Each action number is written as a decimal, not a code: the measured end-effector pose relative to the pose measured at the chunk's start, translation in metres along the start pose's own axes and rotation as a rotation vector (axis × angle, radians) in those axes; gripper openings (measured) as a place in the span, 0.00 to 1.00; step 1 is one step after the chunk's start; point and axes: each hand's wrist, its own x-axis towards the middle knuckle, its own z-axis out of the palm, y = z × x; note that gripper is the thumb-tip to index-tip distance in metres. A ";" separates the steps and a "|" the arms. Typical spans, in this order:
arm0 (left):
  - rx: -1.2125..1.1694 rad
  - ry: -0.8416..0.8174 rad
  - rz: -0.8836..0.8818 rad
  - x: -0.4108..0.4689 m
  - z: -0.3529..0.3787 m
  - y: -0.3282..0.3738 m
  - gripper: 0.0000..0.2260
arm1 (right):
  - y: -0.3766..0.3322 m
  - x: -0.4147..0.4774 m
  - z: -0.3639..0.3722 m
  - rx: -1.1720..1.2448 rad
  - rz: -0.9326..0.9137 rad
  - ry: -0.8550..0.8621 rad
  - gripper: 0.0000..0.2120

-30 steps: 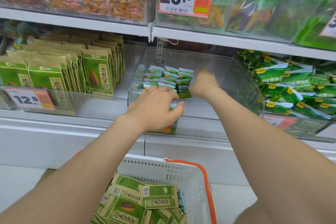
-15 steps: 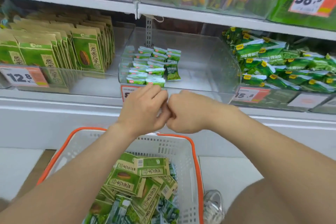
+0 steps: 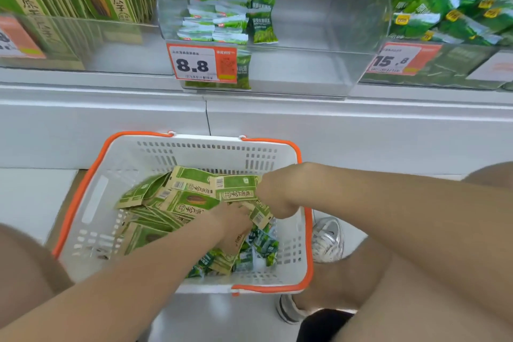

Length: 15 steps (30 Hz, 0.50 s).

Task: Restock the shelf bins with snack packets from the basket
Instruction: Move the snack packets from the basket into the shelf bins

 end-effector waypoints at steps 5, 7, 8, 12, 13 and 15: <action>0.191 -0.078 0.014 0.007 0.011 -0.002 0.43 | -0.002 0.006 -0.003 -0.029 -0.023 0.073 0.06; 0.198 -0.046 0.019 0.006 0.009 -0.004 0.45 | -0.001 0.008 -0.006 -0.040 -0.019 0.082 0.07; 0.196 -0.031 0.022 0.006 0.010 -0.006 0.46 | -0.001 0.008 -0.008 -0.040 -0.017 0.083 0.07; 0.132 0.072 0.048 -0.001 0.016 -0.017 0.42 | 0.002 0.008 -0.018 -0.039 -0.015 0.117 0.08; 0.081 0.101 0.044 -0.004 0.014 -0.019 0.38 | 0.003 0.007 -0.021 -0.035 -0.014 0.131 0.08; -0.027 0.169 0.008 -0.014 0.007 -0.025 0.28 | 0.005 0.005 -0.029 -0.023 -0.013 0.162 0.09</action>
